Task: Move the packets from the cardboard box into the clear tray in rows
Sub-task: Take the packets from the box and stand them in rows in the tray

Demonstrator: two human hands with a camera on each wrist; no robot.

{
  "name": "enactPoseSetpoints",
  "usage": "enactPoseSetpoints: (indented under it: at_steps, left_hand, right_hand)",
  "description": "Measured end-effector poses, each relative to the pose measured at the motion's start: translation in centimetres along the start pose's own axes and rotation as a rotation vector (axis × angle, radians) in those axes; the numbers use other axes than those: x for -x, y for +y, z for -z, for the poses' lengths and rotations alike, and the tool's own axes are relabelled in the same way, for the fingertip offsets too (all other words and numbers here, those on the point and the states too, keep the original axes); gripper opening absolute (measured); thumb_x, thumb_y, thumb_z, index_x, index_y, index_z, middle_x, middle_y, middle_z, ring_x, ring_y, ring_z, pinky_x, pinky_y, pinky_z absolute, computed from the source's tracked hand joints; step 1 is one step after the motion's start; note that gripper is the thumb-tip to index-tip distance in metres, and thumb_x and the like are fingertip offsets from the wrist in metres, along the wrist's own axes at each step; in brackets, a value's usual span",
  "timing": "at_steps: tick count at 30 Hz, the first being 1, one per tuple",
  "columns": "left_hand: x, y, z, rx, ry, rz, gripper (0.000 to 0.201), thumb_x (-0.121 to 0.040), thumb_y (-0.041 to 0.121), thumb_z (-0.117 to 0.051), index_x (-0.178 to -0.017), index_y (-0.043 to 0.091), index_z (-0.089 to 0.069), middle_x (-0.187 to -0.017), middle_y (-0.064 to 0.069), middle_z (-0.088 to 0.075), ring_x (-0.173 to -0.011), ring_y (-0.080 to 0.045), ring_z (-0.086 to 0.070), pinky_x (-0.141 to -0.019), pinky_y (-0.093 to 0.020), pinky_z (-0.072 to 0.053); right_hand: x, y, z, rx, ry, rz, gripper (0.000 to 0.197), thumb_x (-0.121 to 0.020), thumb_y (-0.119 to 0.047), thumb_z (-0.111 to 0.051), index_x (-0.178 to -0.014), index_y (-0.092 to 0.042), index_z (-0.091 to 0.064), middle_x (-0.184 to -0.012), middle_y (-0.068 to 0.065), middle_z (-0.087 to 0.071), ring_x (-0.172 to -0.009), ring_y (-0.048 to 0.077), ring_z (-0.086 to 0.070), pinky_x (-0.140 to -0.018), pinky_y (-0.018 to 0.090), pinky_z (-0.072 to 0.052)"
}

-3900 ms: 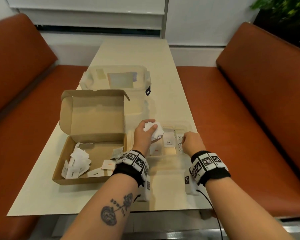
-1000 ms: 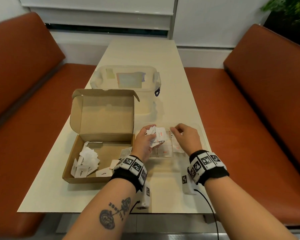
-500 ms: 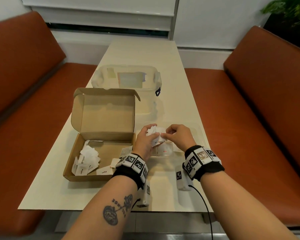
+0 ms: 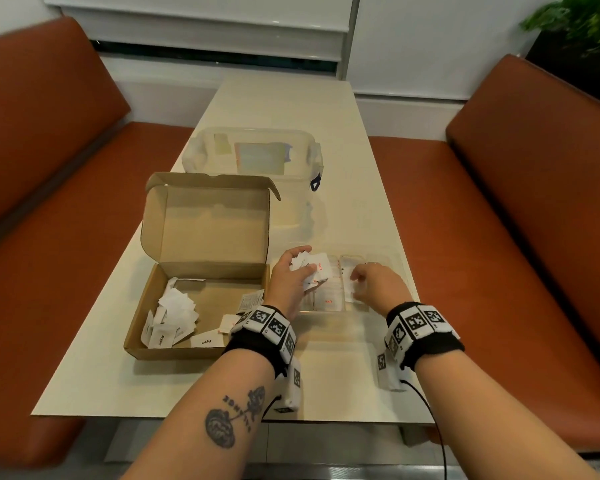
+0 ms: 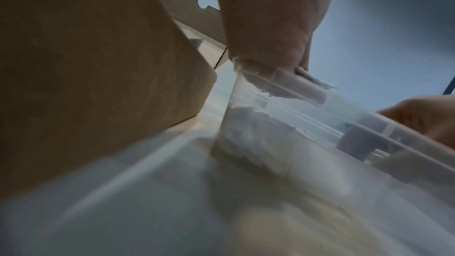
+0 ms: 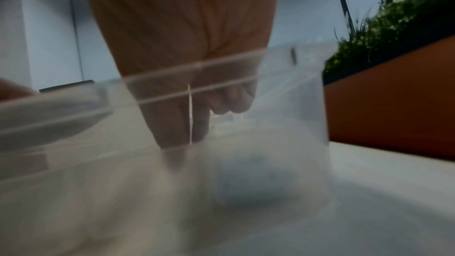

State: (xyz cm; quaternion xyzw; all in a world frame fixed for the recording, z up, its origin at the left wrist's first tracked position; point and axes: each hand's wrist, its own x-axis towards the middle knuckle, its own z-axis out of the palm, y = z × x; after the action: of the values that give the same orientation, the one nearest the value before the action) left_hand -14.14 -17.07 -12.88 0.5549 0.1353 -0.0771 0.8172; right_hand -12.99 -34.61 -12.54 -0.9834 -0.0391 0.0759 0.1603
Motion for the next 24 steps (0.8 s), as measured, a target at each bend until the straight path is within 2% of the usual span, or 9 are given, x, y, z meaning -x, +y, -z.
enactPoseSetpoints:
  at_steps: [6,12,16,18,21,24]
  left_hand:
    - [0.1,0.1,0.0,-0.016,-0.004,0.000,0.034,-0.089,-0.006,-0.057,-0.102,0.025,-0.062,-0.116,-0.010,-0.051,-0.090,-0.021,-0.064,-0.073,-0.032,-0.059]
    - [0.3,0.2,-0.1,-0.002,-0.007,0.001,0.033,-0.089,-0.006,-0.056,-0.108,0.020,-0.061,-0.116,-0.011,-0.052,-0.092,-0.022,-0.063,-0.069,-0.029,-0.059]
    - [0.2,0.2,-0.1,0.002,-0.005,0.006,0.033,-0.089,-0.006,-0.056,-0.110,0.019,-0.060,-0.114,-0.009,-0.052,-0.091,-0.021,-0.063,-0.068,-0.028,-0.059]
    - [0.2,0.3,0.0,0.001,-0.008,0.004,0.033,-0.089,-0.006,-0.057,-0.108,0.020,-0.061,-0.114,-0.009,-0.052,-0.090,-0.021,-0.064,-0.070,-0.030,-0.060]
    - [0.2,0.3,0.0,0.021,-0.015,0.008,0.032,-0.089,-0.006,-0.057,-0.107,0.020,-0.061,-0.115,-0.009,-0.051,-0.090,-0.021,-0.064,-0.076,-0.034,-0.059]
    - [0.2,0.4,0.0,0.062,-0.017,0.021,0.032,-0.088,-0.006,-0.057,-0.106,0.020,-0.061,-0.120,-0.012,-0.050,-0.094,-0.025,-0.062,-0.083,-0.040,-0.055]
  right_hand:
    - [-0.7,0.1,-1.1,0.107,-0.020,0.029,0.024,-0.081,-0.012,-0.061,-0.105,-0.018,-0.058,-0.104,0.004,-0.060,-0.092,0.022,-0.057,-0.070,0.026,-0.042]
    - [-1.1,0.0,-1.0,0.156,-0.047,0.031,0.021,-0.083,-0.013,-0.060,-0.104,-0.014,-0.059,-0.109,0.003,-0.051,-0.097,0.023,-0.055,-0.073,0.026,-0.040]
    - [-0.8,-0.2,-0.7,0.088,-0.052,0.010,0.013,-0.080,-0.003,-0.051,-0.086,-0.015,-0.053,-0.088,0.004,-0.056,-0.084,0.024,-0.056,-0.065,0.027,-0.039]
    - [-0.4,-0.3,-0.5,0.044,-0.055,-0.006,0.010,-0.082,-0.003,-0.050,-0.085,-0.013,-0.051,-0.084,0.004,-0.059,-0.080,0.024,-0.056,-0.067,0.030,-0.044]
    - [-0.1,-0.3,0.3,-0.046,0.060,-0.043,0.007,-0.087,-0.011,-0.056,-0.092,-0.011,-0.060,-0.088,0.003,-0.063,-0.083,0.023,-0.060,-0.074,0.033,-0.050]
    - [-0.1,-1.0,1.5,-0.205,0.212,-0.034,0.006,-0.087,-0.019,-0.061,-0.084,-0.015,-0.064,-0.080,-0.001,-0.065,-0.075,0.018,-0.059,-0.066,0.026,-0.044]
